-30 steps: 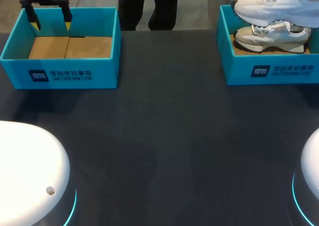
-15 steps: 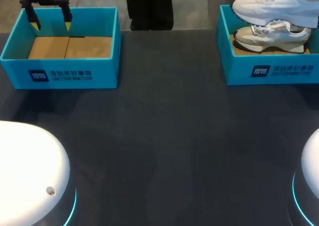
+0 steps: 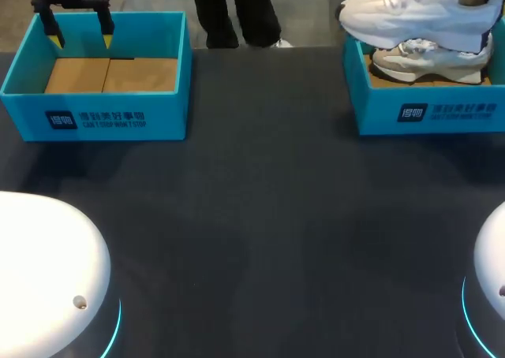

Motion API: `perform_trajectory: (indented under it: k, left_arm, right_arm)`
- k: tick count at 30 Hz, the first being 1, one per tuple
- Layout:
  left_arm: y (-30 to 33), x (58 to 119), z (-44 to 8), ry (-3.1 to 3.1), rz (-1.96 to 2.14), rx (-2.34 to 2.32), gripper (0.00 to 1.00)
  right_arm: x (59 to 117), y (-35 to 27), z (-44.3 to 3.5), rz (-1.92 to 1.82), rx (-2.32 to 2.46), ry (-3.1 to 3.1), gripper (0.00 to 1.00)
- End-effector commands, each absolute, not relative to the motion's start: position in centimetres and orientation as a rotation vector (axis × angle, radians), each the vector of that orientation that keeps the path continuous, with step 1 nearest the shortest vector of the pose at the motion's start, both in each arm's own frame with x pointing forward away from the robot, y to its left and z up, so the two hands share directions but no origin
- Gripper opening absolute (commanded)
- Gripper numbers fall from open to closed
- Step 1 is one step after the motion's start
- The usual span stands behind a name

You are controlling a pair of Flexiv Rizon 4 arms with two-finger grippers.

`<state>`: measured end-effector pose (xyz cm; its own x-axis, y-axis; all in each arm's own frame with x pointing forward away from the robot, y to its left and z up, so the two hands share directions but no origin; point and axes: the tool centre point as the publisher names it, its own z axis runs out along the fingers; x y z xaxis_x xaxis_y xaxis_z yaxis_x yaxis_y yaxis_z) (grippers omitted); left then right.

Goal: Take the shoe out of the shoebox, open the shoe tongue, remove and reinsert the insole, then place the shoe into the shoebox

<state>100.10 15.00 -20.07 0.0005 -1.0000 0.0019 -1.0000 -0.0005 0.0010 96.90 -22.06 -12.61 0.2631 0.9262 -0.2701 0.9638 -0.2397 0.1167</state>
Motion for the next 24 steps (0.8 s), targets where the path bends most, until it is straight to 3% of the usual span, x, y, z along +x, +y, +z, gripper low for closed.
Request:
perform_trajectory:
  k: [1, 24]
  left_arm:
    - [15.0, 100.1, -20.1, -2.22, 0.0, 2.221, 1.0]
    - [15.0, 100.1, -20.1, -2.22, 0.0, 2.221, 1.0]
  right_arm:
    - [95.3, -20.1, -12.0, -0.197, 2.248, 1.739, 0.0]
    - [89.9, -8.3, -11.3, -0.336, 2.138, 1.798, 0.0]
